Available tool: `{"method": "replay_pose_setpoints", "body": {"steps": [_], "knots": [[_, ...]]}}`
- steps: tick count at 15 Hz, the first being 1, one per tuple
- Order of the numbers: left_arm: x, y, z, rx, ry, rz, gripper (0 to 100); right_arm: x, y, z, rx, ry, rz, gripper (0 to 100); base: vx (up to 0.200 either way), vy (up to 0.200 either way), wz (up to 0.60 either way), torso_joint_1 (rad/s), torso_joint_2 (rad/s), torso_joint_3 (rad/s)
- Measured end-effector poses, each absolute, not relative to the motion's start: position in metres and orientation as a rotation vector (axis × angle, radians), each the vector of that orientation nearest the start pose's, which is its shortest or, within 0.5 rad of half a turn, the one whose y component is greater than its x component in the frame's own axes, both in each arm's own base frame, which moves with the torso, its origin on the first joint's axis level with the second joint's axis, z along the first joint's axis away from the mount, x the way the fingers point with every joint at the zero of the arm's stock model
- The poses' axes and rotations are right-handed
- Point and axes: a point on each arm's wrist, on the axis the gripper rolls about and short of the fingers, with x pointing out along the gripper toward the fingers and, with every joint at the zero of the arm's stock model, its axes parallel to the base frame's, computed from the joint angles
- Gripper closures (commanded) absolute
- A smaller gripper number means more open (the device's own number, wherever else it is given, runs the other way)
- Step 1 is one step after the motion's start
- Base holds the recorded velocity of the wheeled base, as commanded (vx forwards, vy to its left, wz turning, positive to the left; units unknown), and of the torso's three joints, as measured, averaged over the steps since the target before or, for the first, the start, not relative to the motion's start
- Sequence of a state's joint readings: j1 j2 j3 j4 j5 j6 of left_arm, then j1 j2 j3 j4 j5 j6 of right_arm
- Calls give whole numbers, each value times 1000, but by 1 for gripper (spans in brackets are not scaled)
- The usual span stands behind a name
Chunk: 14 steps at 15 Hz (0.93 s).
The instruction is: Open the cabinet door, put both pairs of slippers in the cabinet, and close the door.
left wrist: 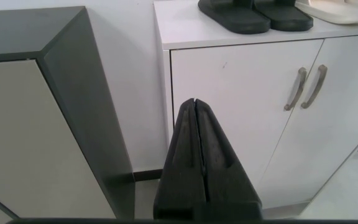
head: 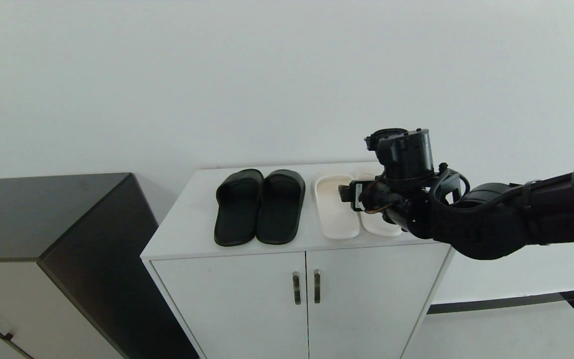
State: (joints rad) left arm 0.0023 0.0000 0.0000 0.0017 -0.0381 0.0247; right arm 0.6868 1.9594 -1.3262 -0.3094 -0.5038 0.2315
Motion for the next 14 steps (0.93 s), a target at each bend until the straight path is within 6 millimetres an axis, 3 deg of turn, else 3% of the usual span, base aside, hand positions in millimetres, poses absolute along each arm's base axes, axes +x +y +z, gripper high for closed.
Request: {"method": "replay_pose_setpoints", "body": {"steps": [12, 13, 14], "knots": [[-23, -1, 75, 20, 1, -36, 100, 365, 259, 179, 61, 275, 109, 0, 0, 0, 0, 0, 0, 0], [-23, -1, 75, 20, 1, -35, 100, 368, 260, 176, 59, 277, 106, 100, 0, 0, 0, 0, 0, 0], [-23, -1, 75, 20, 1, -35, 100, 371, 260, 173, 47, 279, 104, 100, 0, 0, 0, 0, 0, 0]]}}
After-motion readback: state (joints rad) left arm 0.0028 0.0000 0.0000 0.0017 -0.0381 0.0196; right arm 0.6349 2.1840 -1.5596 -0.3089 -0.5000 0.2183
